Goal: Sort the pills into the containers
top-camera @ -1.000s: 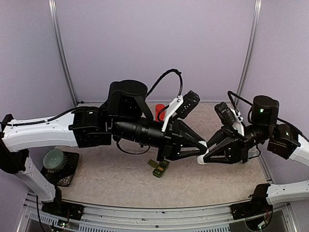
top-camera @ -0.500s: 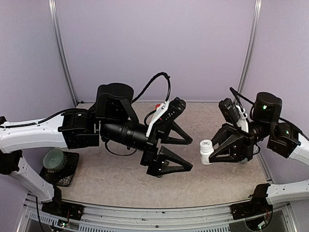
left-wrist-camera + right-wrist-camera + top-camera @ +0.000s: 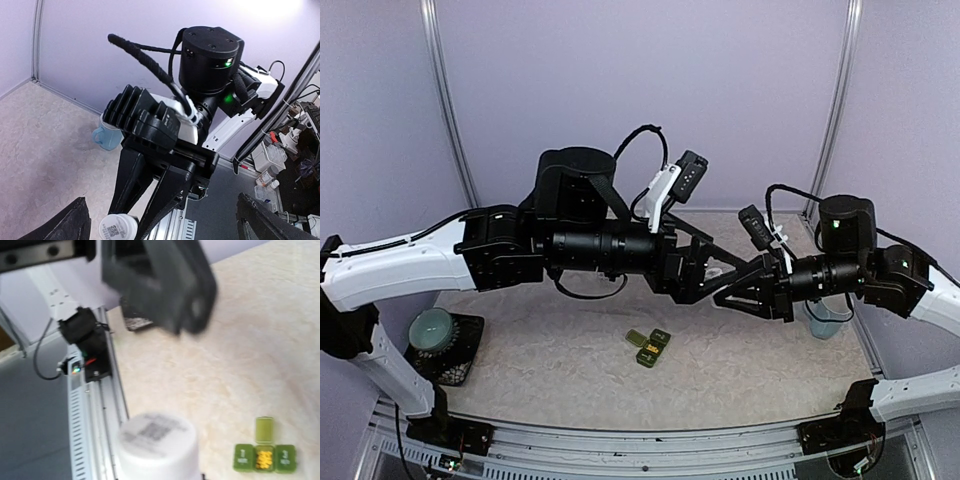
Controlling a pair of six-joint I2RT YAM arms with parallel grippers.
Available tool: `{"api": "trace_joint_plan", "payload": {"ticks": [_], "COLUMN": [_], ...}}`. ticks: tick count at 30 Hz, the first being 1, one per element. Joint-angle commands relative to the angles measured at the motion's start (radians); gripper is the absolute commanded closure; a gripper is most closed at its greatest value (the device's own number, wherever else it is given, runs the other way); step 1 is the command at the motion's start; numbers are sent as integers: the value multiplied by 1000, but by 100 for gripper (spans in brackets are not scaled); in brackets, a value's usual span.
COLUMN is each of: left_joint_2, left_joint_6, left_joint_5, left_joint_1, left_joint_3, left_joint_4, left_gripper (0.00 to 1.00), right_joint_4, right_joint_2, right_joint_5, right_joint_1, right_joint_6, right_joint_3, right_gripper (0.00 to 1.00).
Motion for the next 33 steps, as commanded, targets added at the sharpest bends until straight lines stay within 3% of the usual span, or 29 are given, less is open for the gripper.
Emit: {"api": "trace_joint_plan", "payload": {"ticks": [1,8,18,33], "left_joint_2": [69,107,50,44], "left_joint_6": [-29,-29,-81,-90], "left_joint_5": [-86,-65,-28,-24], "left_joint_1": [-12,-6,-5,-14], "left_joint_3": [47,72,21,11], "left_joint_4": [-63,-36,22,9], "left_gripper": [1,1,1,1], "right_joint_4": [-3,43,18,27], "right_joint_2": [-13,-44,-38,-48], "right_joint_5": [62,12,121,122], "right_joint_1": [-4,-2,-2,-2], "right_joint_6": [-11,5,-2,9], "right_joint_3": [21,-7,-15,-6], "right_gripper": [99,99,99,99]}}
